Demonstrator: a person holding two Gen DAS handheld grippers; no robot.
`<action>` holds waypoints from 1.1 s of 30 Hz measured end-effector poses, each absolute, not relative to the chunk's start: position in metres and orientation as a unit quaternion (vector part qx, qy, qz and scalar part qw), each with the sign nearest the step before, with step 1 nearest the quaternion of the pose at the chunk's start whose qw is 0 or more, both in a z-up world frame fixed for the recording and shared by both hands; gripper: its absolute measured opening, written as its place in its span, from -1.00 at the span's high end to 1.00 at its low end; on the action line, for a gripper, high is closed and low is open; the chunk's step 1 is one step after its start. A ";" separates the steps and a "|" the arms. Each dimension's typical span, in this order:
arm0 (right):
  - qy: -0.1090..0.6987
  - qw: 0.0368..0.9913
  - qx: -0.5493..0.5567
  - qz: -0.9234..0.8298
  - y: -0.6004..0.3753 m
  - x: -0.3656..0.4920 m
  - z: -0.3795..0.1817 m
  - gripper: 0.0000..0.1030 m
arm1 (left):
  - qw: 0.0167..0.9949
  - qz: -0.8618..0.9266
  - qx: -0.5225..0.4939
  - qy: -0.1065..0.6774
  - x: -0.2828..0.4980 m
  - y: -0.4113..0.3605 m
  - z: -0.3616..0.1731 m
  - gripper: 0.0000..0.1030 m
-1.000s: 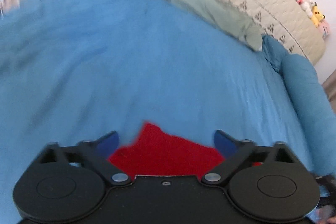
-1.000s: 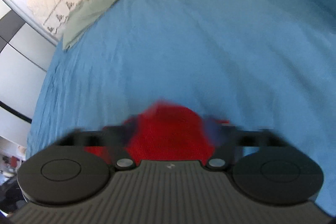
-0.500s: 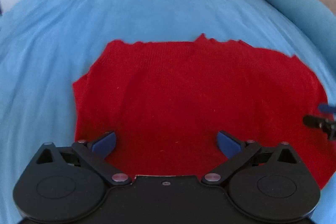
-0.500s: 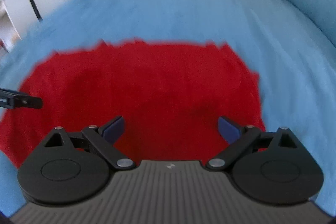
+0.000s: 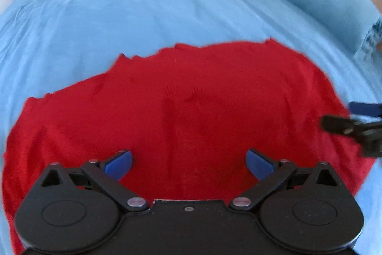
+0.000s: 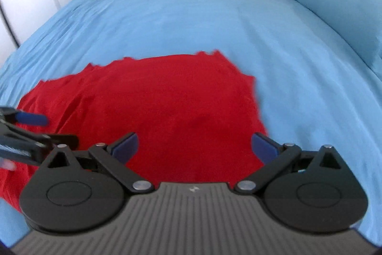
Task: Fold small clothes
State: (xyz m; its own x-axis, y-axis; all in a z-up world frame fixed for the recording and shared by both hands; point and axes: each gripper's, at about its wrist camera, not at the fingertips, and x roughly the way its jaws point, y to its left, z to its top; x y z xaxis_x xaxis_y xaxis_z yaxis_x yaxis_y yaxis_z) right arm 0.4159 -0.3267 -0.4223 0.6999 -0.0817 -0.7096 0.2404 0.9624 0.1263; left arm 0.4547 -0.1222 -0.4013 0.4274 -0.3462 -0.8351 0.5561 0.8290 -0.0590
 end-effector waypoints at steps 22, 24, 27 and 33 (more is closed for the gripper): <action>0.386 0.861 0.292 -0.154 -0.378 0.280 -0.433 -0.98 | 0.832 -0.258 0.019 0.490 0.394 -0.100 -0.380 -1.00; 0.382 0.852 0.323 -0.151 -0.378 0.282 -0.442 -0.83 | 0.835 -0.264 0.023 0.482 0.398 -0.109 -0.380 -1.00; 0.356 0.851 0.354 -0.155 -0.380 0.298 -0.449 -0.83 | 0.836 -0.267 0.022 0.478 0.408 -0.118 -0.380 -1.00; 0.321 0.848 0.396 -0.148 -0.401 0.347 -0.454 -0.77 | 0.837 -0.269 0.009 0.476 0.429 -0.123 -0.376 -1.00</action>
State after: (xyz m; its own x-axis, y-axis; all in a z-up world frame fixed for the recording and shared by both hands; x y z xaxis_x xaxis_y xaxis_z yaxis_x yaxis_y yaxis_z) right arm 0.3469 -0.4015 -0.4541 0.7507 0.0028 -0.6607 0.5049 0.6425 0.5764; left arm 0.4291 -0.1227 -0.3760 0.4012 -0.4420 -0.8023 0.4594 0.8549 -0.2412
